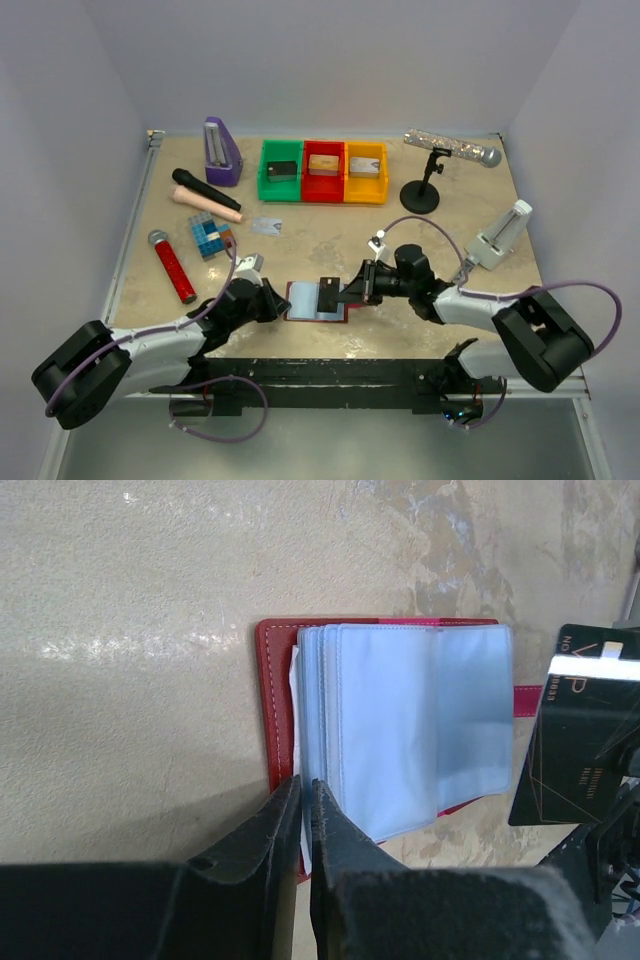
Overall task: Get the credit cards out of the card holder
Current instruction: Remove the credit card from the card holder, then place the credit card at the center of the board.
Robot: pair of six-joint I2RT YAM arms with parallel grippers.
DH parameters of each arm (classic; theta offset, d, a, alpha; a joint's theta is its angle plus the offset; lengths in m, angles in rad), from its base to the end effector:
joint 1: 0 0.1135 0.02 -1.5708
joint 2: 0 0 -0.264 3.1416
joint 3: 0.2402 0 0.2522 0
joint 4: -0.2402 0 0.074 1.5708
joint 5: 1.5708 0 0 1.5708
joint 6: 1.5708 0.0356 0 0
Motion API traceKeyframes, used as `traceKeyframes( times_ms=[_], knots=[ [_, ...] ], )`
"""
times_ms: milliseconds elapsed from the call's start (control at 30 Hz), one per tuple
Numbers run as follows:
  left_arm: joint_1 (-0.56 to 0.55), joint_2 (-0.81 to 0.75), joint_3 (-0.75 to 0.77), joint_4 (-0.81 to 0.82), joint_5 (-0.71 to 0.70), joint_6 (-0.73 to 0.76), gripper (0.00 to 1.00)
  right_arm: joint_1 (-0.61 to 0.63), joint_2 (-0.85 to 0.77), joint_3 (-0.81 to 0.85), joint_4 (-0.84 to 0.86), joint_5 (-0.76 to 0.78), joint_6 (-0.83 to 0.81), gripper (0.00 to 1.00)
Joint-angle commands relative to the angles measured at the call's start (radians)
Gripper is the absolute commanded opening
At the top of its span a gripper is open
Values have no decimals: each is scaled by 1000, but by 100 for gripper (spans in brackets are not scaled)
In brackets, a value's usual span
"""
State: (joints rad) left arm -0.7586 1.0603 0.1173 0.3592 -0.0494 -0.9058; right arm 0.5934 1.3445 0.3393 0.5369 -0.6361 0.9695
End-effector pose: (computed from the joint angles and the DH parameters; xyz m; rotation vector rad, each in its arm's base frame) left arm 0.1281 -0.1190 0.1204 -0.1993 2.2888 -0.8755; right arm 0.1824 0.1485 0.1498 -0.0274 2.3513 1.5366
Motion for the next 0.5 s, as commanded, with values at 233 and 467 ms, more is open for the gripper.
traceKeyframes(
  times_ms=[233, 467],
  knots=[
    [5, -251, 70, -230, 5, 33, 33, -3, -307, 246, -659, -25, -391, 0],
    [16, -626, 99, -235, 83, 16, 68, 90, -295, 530, -1191, -275, -782, 0]
  ],
)
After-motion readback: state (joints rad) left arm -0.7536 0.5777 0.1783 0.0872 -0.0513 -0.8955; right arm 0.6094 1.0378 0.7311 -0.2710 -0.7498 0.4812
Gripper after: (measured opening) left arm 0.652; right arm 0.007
